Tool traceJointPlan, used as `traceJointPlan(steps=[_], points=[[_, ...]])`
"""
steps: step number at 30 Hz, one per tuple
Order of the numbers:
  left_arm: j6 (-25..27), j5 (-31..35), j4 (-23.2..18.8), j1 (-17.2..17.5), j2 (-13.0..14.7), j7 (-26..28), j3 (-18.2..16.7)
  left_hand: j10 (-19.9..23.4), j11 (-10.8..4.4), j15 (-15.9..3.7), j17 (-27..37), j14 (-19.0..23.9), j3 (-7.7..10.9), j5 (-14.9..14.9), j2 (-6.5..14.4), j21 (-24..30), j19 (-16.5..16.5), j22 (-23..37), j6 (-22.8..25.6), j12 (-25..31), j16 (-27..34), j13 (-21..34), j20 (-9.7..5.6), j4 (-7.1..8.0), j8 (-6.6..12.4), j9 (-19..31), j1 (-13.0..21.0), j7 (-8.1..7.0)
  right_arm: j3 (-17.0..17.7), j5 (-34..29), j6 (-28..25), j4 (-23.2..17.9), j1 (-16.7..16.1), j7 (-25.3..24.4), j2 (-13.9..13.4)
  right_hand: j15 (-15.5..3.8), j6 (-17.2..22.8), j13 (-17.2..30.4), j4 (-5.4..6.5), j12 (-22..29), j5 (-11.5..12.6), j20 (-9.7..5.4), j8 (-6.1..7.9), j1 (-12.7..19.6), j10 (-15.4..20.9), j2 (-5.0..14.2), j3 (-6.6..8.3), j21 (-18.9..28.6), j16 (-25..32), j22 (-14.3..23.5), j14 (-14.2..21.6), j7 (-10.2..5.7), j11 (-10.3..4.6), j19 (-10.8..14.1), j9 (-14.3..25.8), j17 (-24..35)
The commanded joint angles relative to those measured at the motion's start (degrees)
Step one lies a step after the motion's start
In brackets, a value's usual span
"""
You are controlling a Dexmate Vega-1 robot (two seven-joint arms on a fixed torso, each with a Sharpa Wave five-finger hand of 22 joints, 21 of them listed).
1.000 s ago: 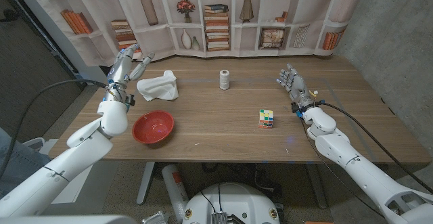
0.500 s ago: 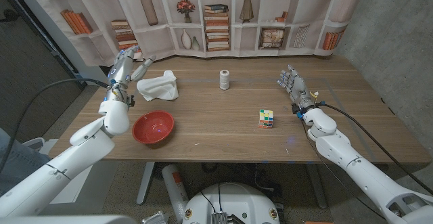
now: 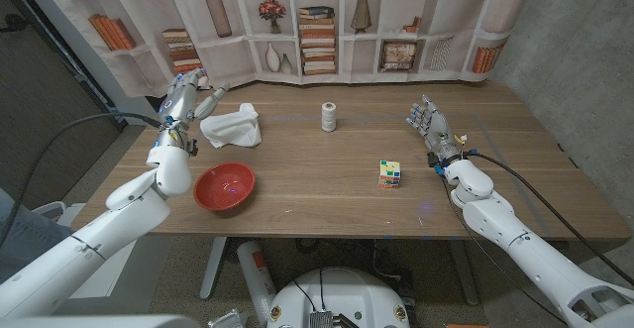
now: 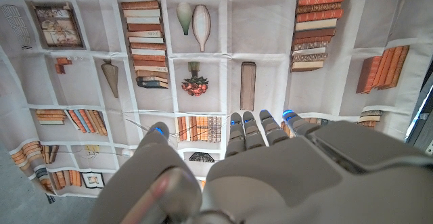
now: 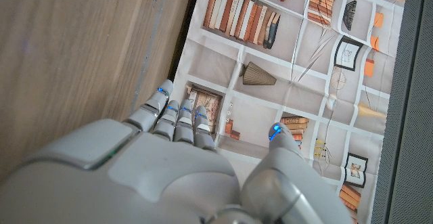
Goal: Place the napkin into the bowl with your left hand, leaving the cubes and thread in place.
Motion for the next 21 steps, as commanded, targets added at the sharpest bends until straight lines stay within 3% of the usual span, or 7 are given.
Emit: traceJointPlan(steps=[1,21], points=[[0.4,-0.6,2.2,-2.3,0.6,-1.0,2.4,0.5,-0.26,-0.74,0.3,0.4,-0.10,0.4,-0.2,-0.1,0.3,0.2,0.5,-0.2,-0.3,0.3,-1.48,-0.31,0.00,0.1,0.7,-0.06,0.1,-0.4,-0.8,-1.6,-0.8,-0.9,-0.6,-0.25,0.6,0.3,0.05,0.2,-0.1,-0.33,0.08,0.2,0.4,0.35,-0.20,-0.1,0.1,0.3,0.6,0.00,-0.07,0.5,0.2,0.3],[2.8,-2.1,3.9,-6.5,1.5,-4.2,5.9,0.4,-0.41,-0.74,0.3,0.2,-0.27,0.7,-0.1,-0.2,0.1,0.2,0.4,-0.4,-0.4,0.3,-1.13,-0.47,-0.26,0.1,1.1,-0.09,0.4,-0.7,-1.0,-3.1,-1.7,-1.8,-1.0,-0.12,0.6,0.3,0.00,0.2,-0.1,-0.30,0.06,0.2,0.4,0.47,-0.33,-0.5,0.1,0.3,0.7,-0.02,-0.03,0.6,0.2,0.3]])
